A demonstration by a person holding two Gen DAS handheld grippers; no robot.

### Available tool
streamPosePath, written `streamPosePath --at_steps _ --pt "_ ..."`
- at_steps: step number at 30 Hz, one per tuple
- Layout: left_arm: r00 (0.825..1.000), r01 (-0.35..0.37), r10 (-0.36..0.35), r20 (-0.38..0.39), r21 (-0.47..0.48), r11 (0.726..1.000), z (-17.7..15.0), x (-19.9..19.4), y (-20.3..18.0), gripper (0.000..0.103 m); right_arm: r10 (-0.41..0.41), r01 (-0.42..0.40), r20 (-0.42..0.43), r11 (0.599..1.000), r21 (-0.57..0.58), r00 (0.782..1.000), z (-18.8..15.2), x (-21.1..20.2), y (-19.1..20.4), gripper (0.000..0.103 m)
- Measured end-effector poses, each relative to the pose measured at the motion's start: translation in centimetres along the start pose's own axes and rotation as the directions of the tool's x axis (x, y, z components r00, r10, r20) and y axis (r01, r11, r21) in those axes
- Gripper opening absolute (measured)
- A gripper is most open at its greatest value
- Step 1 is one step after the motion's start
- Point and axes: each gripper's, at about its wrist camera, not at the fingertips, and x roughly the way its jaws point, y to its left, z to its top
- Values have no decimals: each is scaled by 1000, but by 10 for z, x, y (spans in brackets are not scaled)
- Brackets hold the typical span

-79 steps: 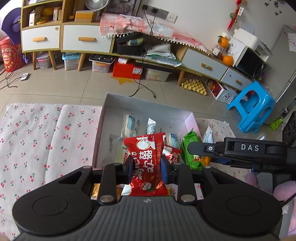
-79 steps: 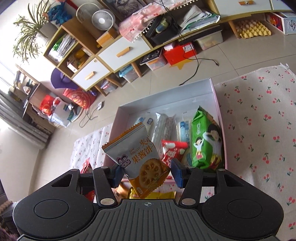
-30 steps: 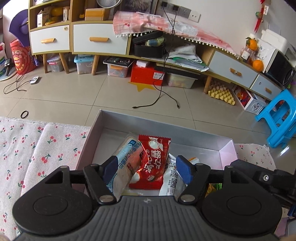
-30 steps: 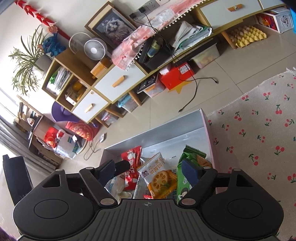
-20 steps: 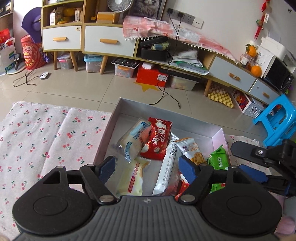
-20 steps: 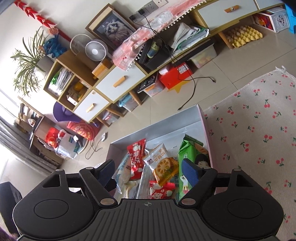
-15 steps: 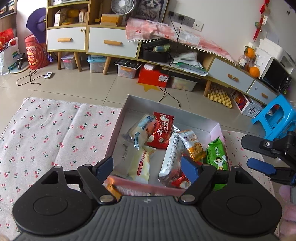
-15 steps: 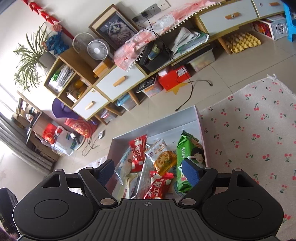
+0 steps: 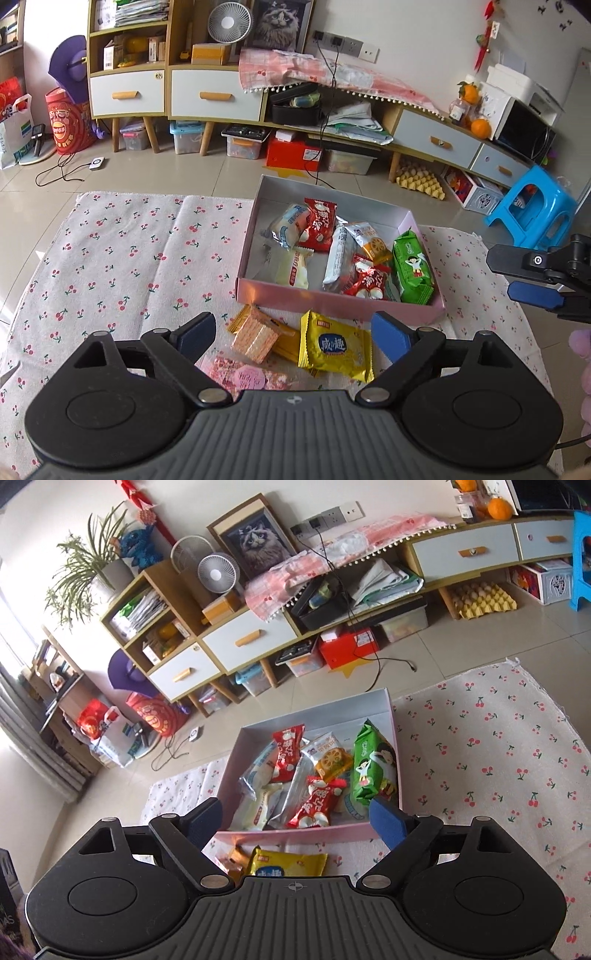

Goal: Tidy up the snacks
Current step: 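Withdraw both open grippers from the box back over the cloth, then move the left gripper to an orange biscuit bag while the right approaches the blue truffle wrapper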

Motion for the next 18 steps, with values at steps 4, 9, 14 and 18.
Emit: streamPosePath --at_steps 4,9,14,18 --pt "1000 7 -7 -7 36 999 -15 -8 1 94 4 -4 -3 1000 -27 1000 -16 -11 4 91" --pt "1000 4 -3 -18 73 997 -36 -11 3 97 -34 34 15 998 -52 999 -36 -14 1 94" --pt "1000 14 -13 -6 111 994 -58 -8 4 99 -77 75 -8 992 -97 997 -53 -5 -7 94" --pt "1000 6 -4 -15 144 989 -72 -5 3 99 -119 112 -25 974 -197 993 -65 1 -5 94"
